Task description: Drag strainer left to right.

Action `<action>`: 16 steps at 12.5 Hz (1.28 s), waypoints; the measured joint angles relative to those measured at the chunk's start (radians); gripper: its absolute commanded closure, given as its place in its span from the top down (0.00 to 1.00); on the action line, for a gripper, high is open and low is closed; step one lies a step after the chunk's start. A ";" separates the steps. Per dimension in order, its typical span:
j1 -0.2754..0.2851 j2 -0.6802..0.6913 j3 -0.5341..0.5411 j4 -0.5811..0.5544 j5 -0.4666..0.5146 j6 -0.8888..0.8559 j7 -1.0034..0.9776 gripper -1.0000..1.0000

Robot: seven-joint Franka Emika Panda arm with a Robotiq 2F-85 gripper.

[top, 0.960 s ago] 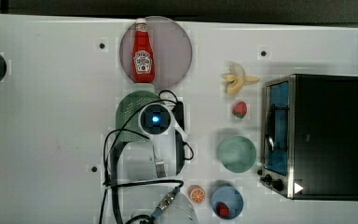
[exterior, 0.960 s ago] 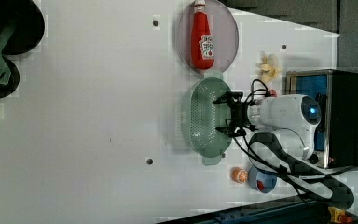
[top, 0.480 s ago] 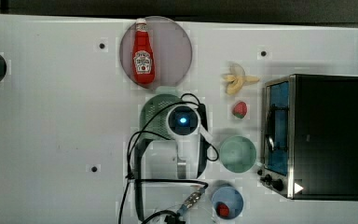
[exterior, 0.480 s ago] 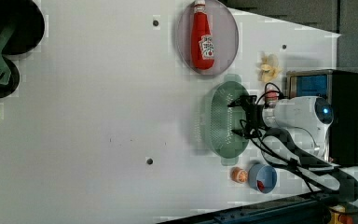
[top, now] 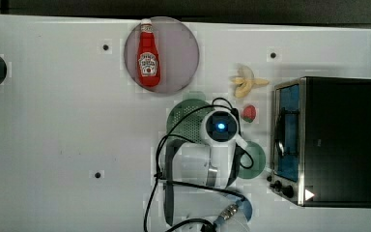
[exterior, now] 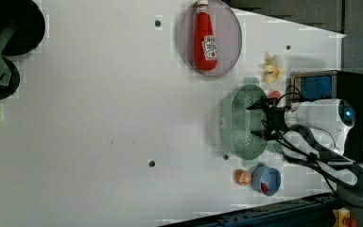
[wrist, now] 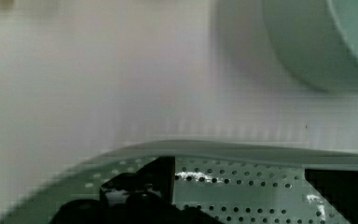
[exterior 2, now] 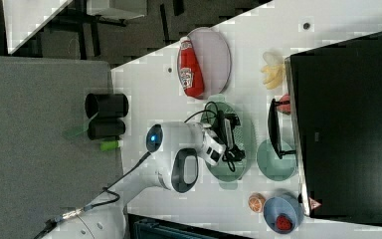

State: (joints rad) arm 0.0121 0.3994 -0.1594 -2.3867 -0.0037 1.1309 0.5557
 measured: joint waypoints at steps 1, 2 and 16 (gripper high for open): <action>-0.008 -0.003 -0.010 0.000 0.015 0.005 -0.015 1.00; -0.022 -0.001 -0.009 0.006 0.018 0.005 -0.025 1.00; 0.039 -0.738 0.212 0.074 -0.015 -0.512 -0.433 1.00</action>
State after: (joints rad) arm 0.0508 -0.3386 0.0527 -2.3125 -0.0192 0.6187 0.1222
